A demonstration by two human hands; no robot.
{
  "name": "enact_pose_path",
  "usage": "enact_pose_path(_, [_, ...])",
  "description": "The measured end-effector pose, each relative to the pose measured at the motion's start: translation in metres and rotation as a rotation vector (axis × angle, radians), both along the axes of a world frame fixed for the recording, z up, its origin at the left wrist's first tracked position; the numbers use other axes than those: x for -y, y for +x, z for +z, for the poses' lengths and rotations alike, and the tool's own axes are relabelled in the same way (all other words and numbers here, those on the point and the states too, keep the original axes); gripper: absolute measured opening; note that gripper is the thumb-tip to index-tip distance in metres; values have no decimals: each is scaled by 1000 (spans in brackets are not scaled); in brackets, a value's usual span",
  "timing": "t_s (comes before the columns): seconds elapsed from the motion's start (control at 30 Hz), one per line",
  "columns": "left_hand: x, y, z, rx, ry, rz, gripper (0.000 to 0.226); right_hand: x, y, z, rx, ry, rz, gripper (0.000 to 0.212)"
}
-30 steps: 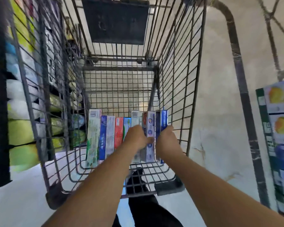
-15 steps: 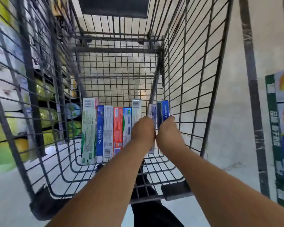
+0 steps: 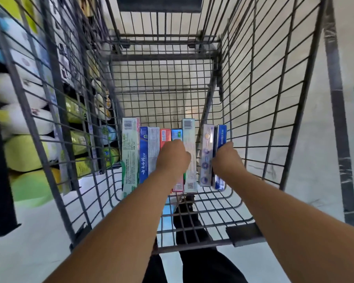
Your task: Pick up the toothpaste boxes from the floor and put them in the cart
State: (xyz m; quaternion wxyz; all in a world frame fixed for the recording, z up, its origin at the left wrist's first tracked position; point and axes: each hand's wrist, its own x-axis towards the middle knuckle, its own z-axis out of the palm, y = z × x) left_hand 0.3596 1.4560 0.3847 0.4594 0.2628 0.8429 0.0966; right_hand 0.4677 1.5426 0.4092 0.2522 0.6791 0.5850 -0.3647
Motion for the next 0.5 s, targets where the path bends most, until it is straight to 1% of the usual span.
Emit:
enact_pose_path(0.2, [18, -18, 0, -18, -17, 19, 18, 6, -3, -4, -15, -68, 64, 29])
enact_pose_path(0.4, [24, -22, 4, -13, -32, 5, 17, 10, -7, -5, -29, -107, 78, 30])
enact_pose_path(0.5, [29, -28, 10, -36, -22, -10, 13, 11, -6, -1, -58, -94, 75, 23])
